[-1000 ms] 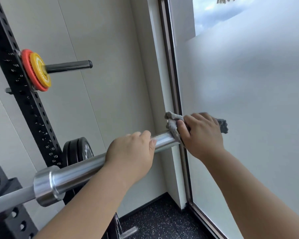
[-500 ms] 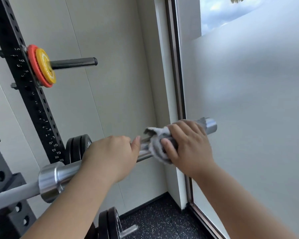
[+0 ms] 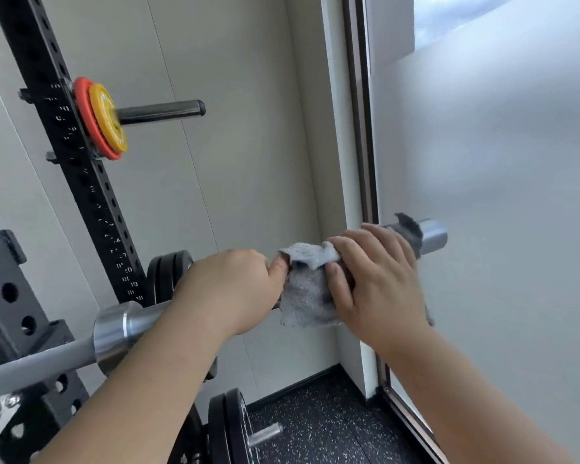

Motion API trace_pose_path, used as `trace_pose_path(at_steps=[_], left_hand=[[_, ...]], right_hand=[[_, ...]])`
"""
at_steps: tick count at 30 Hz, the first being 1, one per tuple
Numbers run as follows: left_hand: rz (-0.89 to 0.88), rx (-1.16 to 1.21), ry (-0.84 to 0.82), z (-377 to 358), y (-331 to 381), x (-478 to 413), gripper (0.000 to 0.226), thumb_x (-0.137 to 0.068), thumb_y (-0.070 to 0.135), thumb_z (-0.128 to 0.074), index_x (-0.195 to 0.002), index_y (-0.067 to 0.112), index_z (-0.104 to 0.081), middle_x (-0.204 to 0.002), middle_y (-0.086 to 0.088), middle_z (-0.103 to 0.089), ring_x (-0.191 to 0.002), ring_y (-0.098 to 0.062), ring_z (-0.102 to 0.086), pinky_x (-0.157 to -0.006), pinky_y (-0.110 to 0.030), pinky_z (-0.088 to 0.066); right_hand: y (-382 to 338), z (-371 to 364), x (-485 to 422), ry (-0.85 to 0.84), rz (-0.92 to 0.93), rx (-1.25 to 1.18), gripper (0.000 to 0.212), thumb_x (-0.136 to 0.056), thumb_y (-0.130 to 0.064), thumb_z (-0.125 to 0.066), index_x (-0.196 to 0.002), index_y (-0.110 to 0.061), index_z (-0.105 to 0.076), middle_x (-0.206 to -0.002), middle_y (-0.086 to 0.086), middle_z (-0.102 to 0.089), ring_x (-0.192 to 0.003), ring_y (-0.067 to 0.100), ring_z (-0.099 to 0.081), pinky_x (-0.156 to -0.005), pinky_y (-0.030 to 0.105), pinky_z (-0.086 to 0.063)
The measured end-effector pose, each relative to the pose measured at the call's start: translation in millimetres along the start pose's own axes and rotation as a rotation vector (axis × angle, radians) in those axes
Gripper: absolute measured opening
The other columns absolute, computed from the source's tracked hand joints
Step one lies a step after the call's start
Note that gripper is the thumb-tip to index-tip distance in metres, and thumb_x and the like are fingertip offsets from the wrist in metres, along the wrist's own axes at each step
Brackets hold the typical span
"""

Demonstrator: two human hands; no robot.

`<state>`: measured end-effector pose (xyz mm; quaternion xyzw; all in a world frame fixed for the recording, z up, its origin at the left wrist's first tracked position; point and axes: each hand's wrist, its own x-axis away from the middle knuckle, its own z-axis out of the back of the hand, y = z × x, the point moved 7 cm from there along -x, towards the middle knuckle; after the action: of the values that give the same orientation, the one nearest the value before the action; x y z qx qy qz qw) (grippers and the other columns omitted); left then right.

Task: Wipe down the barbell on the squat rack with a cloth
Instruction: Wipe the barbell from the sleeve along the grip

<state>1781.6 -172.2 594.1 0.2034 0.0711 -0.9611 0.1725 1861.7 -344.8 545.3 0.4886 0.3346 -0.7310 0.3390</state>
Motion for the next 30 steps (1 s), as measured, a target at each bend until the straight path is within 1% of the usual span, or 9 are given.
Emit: trace_pose_path(at_steps=[3,7,11,14,17,20,23,27,30], left_hand=[[-0.033,-0.012,0.051,2.3,1.6,1.3,0.062,-0.106,0.06,-0.016,-0.073,0.021,-0.052,-0.071,0.004,-0.061,-0.075,-0.021,-0.058,-0.068,-0.035,-0.045],[-0.038,0.013,0.163,8.4,1.0,3.3,0.061,-0.101,0.065,-0.02,-0.073,0.022,-0.051,-0.063,0.004,-0.059,-0.066,-0.016,-0.055,-0.06,-0.033,-0.044],[-0.023,0.061,0.259,20.4,1.4,6.7,0.063,-0.101,0.064,-0.03,-0.066,0.015,-0.048,-0.055,-0.001,-0.053,-0.058,-0.02,-0.052,-0.051,-0.033,-0.031],[-0.034,0.099,0.263,21.7,1.4,5.3,0.063,-0.104,0.058,-0.032,-0.064,0.012,-0.043,-0.052,-0.004,-0.048,-0.056,-0.025,-0.05,-0.05,-0.034,-0.029],[-0.055,0.096,0.251,21.4,3.3,3.5,0.062,-0.106,0.055,-0.031,-0.063,0.012,-0.043,-0.053,-0.003,-0.048,-0.055,-0.026,-0.048,-0.051,-0.035,-0.028],[-0.031,0.03,0.273,25.6,3.4,11.3,0.06,-0.107,0.052,-0.034,-0.062,0.012,-0.044,-0.051,-0.002,-0.048,-0.051,-0.024,-0.046,-0.048,-0.032,-0.026],[-0.056,-0.113,0.373,25.7,10.8,32.7,0.053,-0.105,0.046,-0.047,-0.059,0.018,-0.049,-0.049,0.004,-0.049,-0.046,-0.028,-0.045,-0.05,-0.029,-0.023],[-0.046,-0.139,0.313,-1.2,19.3,51.4,0.054,-0.101,0.057,-0.031,-0.101,0.019,-0.069,-0.089,0.001,-0.072,-0.08,-0.028,-0.067,-0.072,-0.042,-0.049],[-0.071,-0.2,0.335,-5.6,20.4,45.1,0.052,-0.101,0.054,-0.031,-0.091,0.015,-0.064,-0.079,-0.003,-0.066,-0.07,-0.03,-0.064,-0.062,-0.039,-0.043]], right_hand=[[42.2,5.5,-6.0,0.049,-0.243,0.026,0.033,-0.096,-0.04,-0.05,-0.103,-0.019,-0.074,-0.115,-0.002,-0.073,-0.131,0.032,-0.055,-0.117,0.046,-0.037],[77.0,5.1,-8.8,0.059,-0.448,-0.069,0.042,-0.086,-0.03,-0.033,-0.105,-0.012,-0.066,-0.116,0.004,-0.07,-0.139,0.034,-0.045,-0.121,0.045,-0.031],[42.4,3.0,-1.8,0.054,-0.261,-0.137,0.034,-0.092,-0.029,-0.038,-0.102,-0.01,-0.063,-0.119,0.006,-0.065,-0.136,0.035,-0.046,-0.12,0.056,-0.028],[33.3,6.1,-2.0,0.037,-0.085,-0.176,0.037,-0.1,-0.045,-0.048,-0.1,-0.013,-0.067,-0.116,0.0,-0.069,-0.121,0.029,-0.058,-0.114,0.051,-0.036],[75.9,7.8,-16.5,0.071,-0.286,-0.131,0.035,-0.096,-0.047,-0.051,-0.096,-0.014,-0.064,-0.107,0.0,-0.069,-0.109,0.03,-0.06,-0.107,0.044,-0.038],[90.3,5.7,-17.3,0.079,-0.462,-0.128,0.051,-0.09,-0.037,-0.035,-0.123,-0.013,-0.065,-0.125,0.008,-0.066,-0.13,0.035,-0.049,-0.117,0.045,-0.03],[61.2,1.0,-8.5,0.045,-0.369,-0.092,0.052,-0.09,-0.031,-0.035,-0.129,-0.018,-0.067,-0.138,0.007,-0.063,-0.142,0.04,-0.039,-0.122,0.062,-0.023],[10.0,-3.5,12.5,0.002,-0.105,-0.07,0.045,-0.092,-0.034,-0.045,-0.125,-0.018,-0.071,-0.14,0.005,-0.062,-0.144,0.041,-0.04,-0.121,0.069,-0.019],[7.8,-4.7,9.1,-0.034,-0.004,-0.037,0.045,-0.098,-0.047,-0.046,-0.124,-0.019,-0.071,-0.134,0.0,-0.065,-0.141,0.039,-0.046,-0.121,0.067,-0.022]])
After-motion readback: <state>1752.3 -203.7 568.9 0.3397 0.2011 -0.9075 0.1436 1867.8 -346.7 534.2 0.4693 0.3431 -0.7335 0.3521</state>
